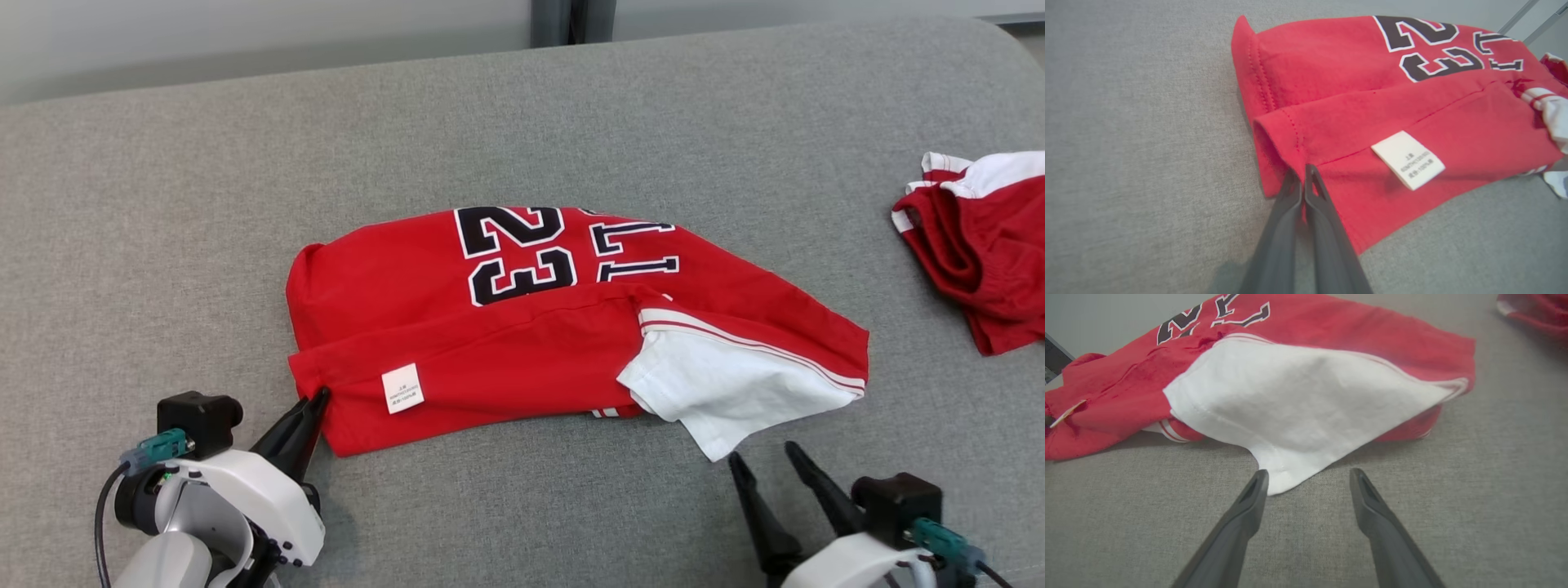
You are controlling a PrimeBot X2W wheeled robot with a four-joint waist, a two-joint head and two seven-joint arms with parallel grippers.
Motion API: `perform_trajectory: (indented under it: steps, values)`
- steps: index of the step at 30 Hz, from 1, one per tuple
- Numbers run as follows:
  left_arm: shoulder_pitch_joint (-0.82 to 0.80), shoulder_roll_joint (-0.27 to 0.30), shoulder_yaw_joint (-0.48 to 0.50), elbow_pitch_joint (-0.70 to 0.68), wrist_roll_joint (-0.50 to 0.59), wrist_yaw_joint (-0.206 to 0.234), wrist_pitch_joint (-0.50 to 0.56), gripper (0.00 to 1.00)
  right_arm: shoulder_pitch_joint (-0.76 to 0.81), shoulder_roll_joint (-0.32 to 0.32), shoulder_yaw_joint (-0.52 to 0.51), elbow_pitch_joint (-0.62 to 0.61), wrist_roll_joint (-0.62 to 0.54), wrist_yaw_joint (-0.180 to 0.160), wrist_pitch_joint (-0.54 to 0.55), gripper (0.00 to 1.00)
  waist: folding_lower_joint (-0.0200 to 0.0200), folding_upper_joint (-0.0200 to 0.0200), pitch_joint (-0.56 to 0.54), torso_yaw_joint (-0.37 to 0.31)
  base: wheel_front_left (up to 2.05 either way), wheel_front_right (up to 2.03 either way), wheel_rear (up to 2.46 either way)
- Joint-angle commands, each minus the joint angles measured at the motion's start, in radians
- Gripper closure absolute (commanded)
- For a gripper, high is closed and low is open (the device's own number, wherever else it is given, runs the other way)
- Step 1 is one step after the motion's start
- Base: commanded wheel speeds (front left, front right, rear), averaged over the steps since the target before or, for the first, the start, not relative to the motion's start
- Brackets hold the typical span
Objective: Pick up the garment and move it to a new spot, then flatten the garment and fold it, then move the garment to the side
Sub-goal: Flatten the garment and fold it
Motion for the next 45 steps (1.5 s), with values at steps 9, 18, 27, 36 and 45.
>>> perform_trajectory:
  steps: [9,18,27,36,45]
  values:
    - [-0.04,0.011,-0.007,-0.025,0.013,0.002,0.001,1.0,-0.164,-0.003,0.078,0.24,0.047,0.0,-0.06,0.57,0.0,-0.0001,0.041,0.014,0.0,0.0,0.0]
    - [-0.042,0.025,0.0,-0.086,0.028,0.019,-0.031,1.0,-0.197,-0.004,0.077,0.265,0.066,0.0,-0.135,1.0,0.0,-0.0001,0.039,0.018,0.0,0.0,0.0]
    - [-0.046,0.095,0.04,-0.265,0.05,0.068,0.007,1.0,-0.207,-0.009,0.01,0.011,0.053,0.0,-0.121,1.0,0.0,-0.0001,0.013,0.006,0.0,0.0,0.0]
    - [-0.078,0.163,0.134,-0.501,0.079,0.15,0.021,1.0,-0.3,-0.067,-0.121,-0.25,0.129,0.0,-0.049,1.0,0.0,-0.0001,-0.027,0.005,0.0,0.0,0.0]
    - [-0.202,0.17,0.245,-0.662,0.103,0.215,-0.045,1.0,-0.481,-0.111,-0.193,-0.393,0.127,0.0,-0.014,1.0,0.0,-0.0001,-0.063,0.017,0.0,0.0,0.0]
